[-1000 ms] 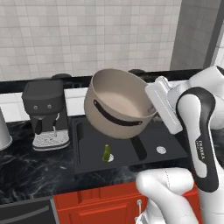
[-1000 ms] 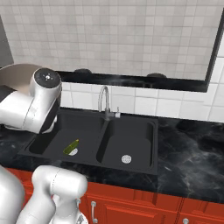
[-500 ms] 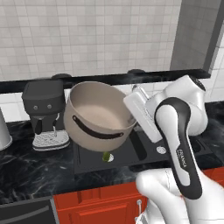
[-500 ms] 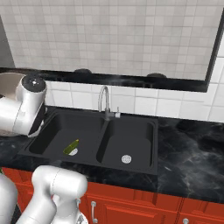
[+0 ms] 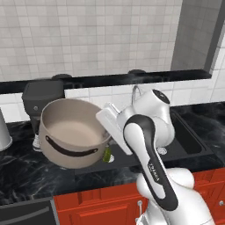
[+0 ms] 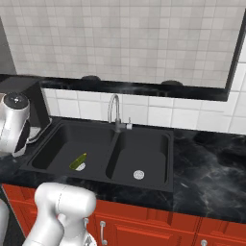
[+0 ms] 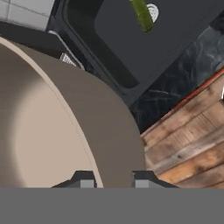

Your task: Dump the cucumber from the pot into the sink. Then turn on the water and wash the cucumber. Then turn off the water and put the cucumber back in the pot.

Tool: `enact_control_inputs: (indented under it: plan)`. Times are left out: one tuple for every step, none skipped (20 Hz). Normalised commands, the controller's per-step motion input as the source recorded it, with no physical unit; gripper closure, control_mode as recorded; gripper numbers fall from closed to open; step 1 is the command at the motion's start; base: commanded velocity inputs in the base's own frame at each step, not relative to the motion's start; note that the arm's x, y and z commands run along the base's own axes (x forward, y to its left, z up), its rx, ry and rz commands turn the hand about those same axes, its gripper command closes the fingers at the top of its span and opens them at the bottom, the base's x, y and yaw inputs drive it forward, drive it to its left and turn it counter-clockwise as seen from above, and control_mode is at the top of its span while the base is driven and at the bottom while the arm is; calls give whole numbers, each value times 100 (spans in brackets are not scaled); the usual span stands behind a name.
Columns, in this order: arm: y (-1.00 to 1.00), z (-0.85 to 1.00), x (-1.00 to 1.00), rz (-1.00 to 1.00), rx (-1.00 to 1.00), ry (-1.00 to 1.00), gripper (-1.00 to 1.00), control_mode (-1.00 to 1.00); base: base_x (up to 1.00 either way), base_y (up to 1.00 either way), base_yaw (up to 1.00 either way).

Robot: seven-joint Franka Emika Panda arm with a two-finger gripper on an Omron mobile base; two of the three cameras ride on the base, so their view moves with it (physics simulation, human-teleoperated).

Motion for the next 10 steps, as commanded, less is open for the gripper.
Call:
enact_control_inputs:
  plan:
    - [68, -54, 32, 0, -8, 13, 100, -100, 0, 0, 0]
    - [63, -56, 34, 0, -10, 15, 100, -100, 0, 0, 0]
    - [56, -54, 30, 0, -10, 16, 100, -100, 0, 0, 0]
    - [50, -51, 29, 0, -9, 17, 100, -100, 0, 0, 0]
    - [49, -51, 26, 0, -9, 15, 100, -100, 0, 0, 0]
    - [37, -49, 26, 0, -6, 12, 100, -100, 0, 0, 0]
    - [34, -46, 28, 0, -5, 11, 100, -100, 0, 0, 0]
    - [33, -43, 33, 0, -3, 8, 100, -100, 0, 0, 0]
    - [39, -42, 34, 0, -4, 7, 100, -100, 0, 0, 0]
    - [44, -34, 29, 0, -4, 3, 100, -100, 0, 0, 0]
